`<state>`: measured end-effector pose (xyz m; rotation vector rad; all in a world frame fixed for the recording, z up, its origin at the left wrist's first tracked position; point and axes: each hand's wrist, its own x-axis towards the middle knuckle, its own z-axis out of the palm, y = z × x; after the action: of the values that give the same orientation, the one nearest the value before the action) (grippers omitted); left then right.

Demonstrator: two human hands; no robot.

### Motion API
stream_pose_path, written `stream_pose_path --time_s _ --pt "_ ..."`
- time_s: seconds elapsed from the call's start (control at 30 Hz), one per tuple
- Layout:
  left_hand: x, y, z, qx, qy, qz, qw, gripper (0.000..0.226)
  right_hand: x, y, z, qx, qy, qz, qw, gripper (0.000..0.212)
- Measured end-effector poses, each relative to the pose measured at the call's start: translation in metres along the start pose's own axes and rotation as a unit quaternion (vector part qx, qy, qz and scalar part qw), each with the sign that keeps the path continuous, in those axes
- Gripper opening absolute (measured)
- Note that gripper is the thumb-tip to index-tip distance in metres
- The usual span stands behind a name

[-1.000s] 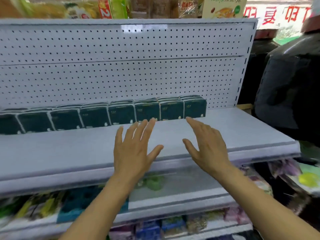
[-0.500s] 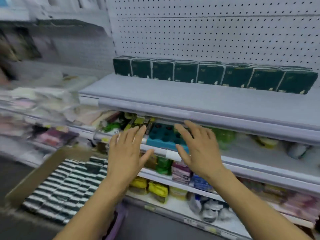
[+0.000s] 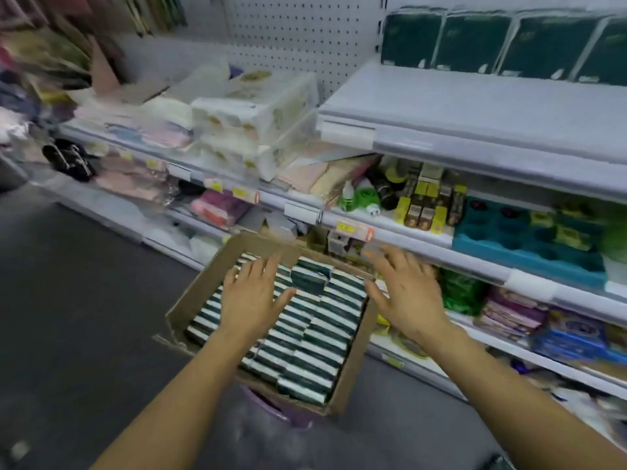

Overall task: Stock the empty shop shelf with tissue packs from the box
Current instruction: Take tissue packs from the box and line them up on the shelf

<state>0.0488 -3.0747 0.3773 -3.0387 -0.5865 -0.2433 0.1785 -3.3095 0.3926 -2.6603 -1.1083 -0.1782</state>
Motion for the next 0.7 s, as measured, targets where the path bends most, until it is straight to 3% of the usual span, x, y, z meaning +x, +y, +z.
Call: stream_pose_path --time_s 0.17,0.37,0.5,0.7 --pt "-0.008 -0.069 0.054 -0.037 -0.113 -0.02 0.993 0.071 0.021 -0.035 0.064 0.012 -0.105 0.018 0.994 0.047" --pt "0.003 -0.095 0.114 -0.119 -0.238 -0.035 0.963 0.072 0.045 -0.04 0.129 0.024 -0.186 0.046 0.981 0.045" --pt "0.034 -0.091 0.148 -0.158 -0.247 -0.053 0.955 0.07 0.082 -0.028 0.168 0.007 -0.211 0.052 0.976 0.042" --pt "0.108 -0.074 0.212 -0.177 -0.244 -0.056 0.952 0.069 0.149 -0.002 0.225 -0.024 -0.183 0.063 0.981 0.035"
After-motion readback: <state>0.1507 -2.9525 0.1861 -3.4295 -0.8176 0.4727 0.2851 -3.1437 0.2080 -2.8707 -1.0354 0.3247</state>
